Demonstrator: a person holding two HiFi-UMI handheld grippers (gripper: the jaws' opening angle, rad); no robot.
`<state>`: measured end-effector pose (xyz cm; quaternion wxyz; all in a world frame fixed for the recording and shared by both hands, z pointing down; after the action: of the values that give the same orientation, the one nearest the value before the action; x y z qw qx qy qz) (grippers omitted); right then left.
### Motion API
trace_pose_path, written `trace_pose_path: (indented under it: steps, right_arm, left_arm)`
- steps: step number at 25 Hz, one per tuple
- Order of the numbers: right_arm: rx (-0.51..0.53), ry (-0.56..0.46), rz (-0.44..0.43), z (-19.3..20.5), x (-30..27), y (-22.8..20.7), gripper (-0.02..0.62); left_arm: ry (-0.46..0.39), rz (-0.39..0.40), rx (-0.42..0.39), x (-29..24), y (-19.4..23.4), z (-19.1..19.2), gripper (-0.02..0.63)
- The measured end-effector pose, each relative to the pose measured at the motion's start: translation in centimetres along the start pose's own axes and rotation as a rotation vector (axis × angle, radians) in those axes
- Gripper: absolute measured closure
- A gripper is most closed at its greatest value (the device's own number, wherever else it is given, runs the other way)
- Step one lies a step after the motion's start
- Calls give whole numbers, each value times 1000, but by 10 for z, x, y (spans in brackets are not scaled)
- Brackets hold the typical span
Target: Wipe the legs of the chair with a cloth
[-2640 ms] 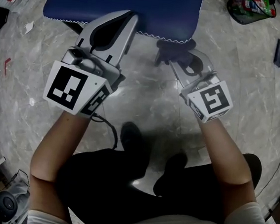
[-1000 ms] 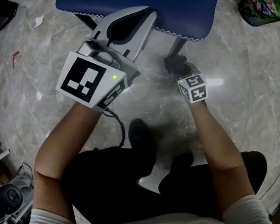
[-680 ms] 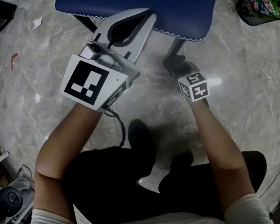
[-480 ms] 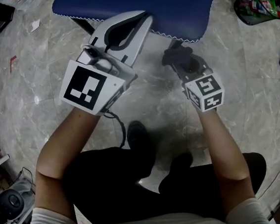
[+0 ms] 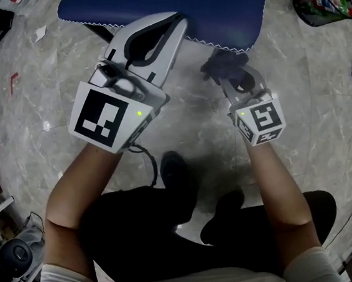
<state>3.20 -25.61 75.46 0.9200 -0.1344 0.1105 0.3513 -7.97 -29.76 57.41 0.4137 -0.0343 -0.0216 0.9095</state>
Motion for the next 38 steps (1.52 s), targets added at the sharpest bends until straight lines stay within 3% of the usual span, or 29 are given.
trace_pose_path:
  steps: [6,9,11,14,22,25,28,30,38]
  right_arm:
    - [-174,268,12,140,-43,-8,522]
    - [-202,354,3,169,-56,-10,520]
    - [-190,376,-7,168,-56,-8,520]
    - [-121,301,-26,126,-41,-3,522]
    - [84,-36,-31,-75,19,7,520]
    - [102,-71,-21,-96,25,7,518]
    - [53,-75,-17,-64,17,2,518]
    - [38,-26,-3,-29,8,1,518]
    - [-156,366,-33,146,-50,-11,509]
  left_arm:
    - [-9,-8,42,-1,3,-3,600]
    - [-17,-25,54,-1,5,-3,600]
    - [-4,-18,46,0,5,-1,600]
    - [0,-9,52,1,4,0,600]
    - [-23,-36,62,-1,5,-3,600]
    - [-23,-38,52,-3,5,-4,600]
    - [-19,-42,50,-2,3,-3,600]
    - [-5,-37,49,-2,2,-2,600]
    - [1,-9,27,-2,3,-2,600]
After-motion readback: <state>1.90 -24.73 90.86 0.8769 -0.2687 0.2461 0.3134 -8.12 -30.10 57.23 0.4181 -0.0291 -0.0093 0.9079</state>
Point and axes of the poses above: the fingertips, and each gripper's own axes: x backward along the fingers, y to its left, z out of its underside, the point moved 3 cm from there along x, backward along the fingers, and after that the axes turned 8 degrees about -z, right-handed, at the moved point
